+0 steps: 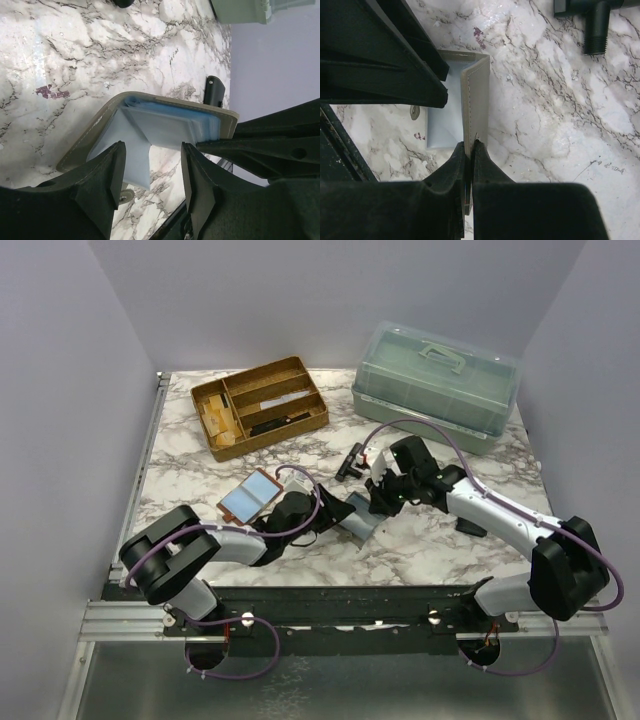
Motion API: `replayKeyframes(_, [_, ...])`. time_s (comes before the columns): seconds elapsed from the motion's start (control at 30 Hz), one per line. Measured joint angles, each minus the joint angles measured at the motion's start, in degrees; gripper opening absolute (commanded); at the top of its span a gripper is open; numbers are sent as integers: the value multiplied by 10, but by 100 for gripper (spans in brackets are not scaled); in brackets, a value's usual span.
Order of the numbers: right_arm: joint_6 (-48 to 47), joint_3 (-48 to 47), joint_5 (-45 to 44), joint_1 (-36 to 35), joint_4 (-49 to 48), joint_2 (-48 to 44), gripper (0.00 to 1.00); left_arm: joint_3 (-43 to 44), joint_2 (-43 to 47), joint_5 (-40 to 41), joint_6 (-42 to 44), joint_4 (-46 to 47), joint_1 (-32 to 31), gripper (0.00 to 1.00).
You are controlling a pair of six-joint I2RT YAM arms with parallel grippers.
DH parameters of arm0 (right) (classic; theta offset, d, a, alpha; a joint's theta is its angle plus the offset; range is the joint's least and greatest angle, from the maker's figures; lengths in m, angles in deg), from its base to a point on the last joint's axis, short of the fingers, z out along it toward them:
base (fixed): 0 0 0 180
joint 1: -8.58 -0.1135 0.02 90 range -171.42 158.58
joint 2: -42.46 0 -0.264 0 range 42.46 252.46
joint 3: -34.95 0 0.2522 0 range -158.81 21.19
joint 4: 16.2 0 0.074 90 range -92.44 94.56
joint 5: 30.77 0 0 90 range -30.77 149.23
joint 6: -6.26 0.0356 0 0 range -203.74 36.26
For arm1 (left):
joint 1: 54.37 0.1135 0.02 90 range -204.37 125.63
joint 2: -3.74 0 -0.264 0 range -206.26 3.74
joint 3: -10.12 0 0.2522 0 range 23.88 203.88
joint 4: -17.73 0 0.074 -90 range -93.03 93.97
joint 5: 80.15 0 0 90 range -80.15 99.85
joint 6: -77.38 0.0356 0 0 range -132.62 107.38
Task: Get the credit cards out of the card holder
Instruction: Remove the credit card from the card holder.
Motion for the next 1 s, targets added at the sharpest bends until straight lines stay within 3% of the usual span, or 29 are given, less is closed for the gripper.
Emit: replayKeyframes(1.0, [15,2,27,22,0,6,0,26,-40,4,-22,-4,0,55])
